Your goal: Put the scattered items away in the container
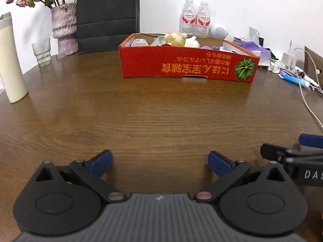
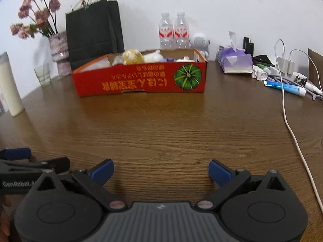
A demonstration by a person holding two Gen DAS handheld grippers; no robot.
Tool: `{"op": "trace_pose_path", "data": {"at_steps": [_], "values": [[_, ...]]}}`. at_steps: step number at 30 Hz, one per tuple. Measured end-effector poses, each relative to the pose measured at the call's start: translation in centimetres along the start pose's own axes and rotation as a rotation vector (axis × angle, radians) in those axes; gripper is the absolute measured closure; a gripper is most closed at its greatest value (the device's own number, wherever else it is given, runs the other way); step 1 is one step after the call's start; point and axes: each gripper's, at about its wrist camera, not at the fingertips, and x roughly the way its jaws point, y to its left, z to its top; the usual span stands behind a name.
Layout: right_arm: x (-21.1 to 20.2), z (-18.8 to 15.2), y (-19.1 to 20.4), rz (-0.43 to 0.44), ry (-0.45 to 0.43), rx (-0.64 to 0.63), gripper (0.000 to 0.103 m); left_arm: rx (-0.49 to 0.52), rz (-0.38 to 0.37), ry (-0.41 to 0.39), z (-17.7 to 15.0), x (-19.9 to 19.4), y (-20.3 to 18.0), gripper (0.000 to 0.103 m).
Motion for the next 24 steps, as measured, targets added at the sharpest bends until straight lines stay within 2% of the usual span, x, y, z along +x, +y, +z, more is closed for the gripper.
{"op": "trace_pose_path", "data": {"at_steps": [4,24], "values": [[0.9,0.4,0.3,-0.027,0.022,-0.036,0.0,0.012,0.003,0.006,0.4,0.6,-0.3,0.0],[1.8,1.1,0.1,-0.026,0.023,-0.03,0.0,0.007,0.009,0.002,0.6,0.9,-0.5,0.0]]}}
